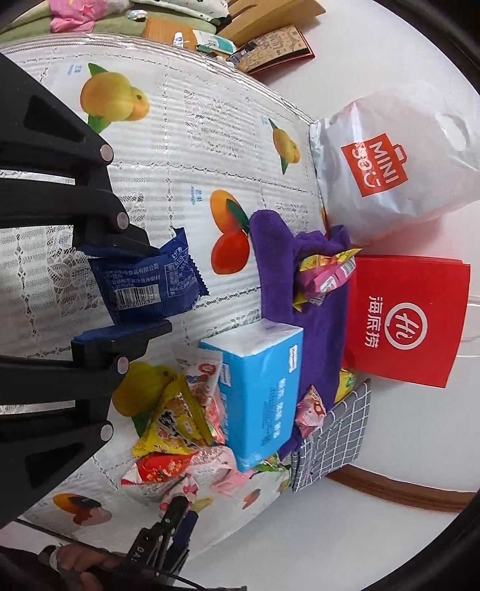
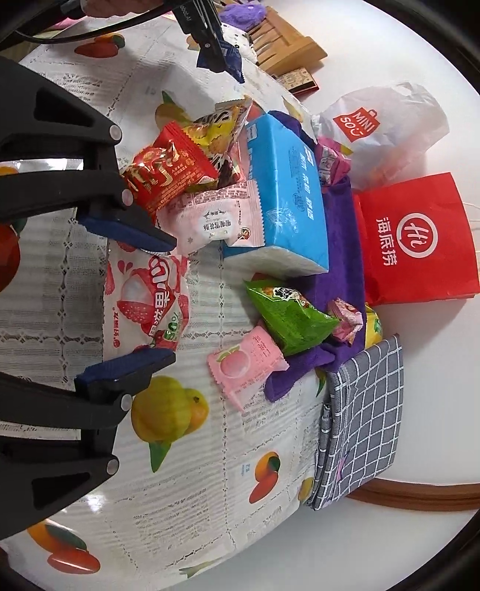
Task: Organize snacks
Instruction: 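Lift the blue packet with the left tool while the right tool grasps the strawberry bag, then carry the blue packet and white-red strawberry bag toward the purple towel with both tools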
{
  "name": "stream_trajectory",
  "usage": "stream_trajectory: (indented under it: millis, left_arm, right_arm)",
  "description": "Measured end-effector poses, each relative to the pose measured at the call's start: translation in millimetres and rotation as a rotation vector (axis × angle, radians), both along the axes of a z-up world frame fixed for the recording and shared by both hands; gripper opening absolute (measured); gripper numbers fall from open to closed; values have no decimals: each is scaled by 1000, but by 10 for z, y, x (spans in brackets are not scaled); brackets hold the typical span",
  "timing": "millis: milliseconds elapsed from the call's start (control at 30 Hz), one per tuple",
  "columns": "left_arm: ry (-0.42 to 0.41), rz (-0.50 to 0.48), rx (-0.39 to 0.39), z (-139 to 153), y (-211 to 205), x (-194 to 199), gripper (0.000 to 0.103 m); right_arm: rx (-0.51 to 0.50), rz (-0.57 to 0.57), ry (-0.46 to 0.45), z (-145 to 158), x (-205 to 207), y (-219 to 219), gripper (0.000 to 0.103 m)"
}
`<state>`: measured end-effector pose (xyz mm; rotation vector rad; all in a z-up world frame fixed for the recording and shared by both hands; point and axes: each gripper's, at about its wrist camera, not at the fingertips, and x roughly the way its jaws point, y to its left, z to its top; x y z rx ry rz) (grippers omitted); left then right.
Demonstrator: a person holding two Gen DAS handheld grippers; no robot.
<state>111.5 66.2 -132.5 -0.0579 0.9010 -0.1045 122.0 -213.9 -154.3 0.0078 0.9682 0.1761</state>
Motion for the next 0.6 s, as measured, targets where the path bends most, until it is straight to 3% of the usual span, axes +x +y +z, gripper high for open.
stream_trajectory:
  millis: [233,267,300,333,433,567,600]
  left_arm:
    - [-18,11,-6,119,19,-14,28]
    - [-21,14,0,134,13,-13,28]
    - [-22,14,0,147,13,-10,28]
    - [-24,13,-3,162,12,-9,28]
    - [-32,10,-6,203,-8,-9,28]
    - [-31,5,-18,214,-26,-5,28]
    - [-29,5,-22,212,-23,-5,28]
  right_arm:
    - [28,-15,-5,61,-45,-52,50]
    - [31,-17,-8,78,-53,-59,46]
    - [40,-21,-14,112,-66,-78,23]
    - [49,-22,-11,137,-67,-94,17]
    - [69,-36,-1,195,-59,-136,16]
    - [23,-25,21,136,-48,-111,16]
    - [22,-23,28,118,-52,-116,20]
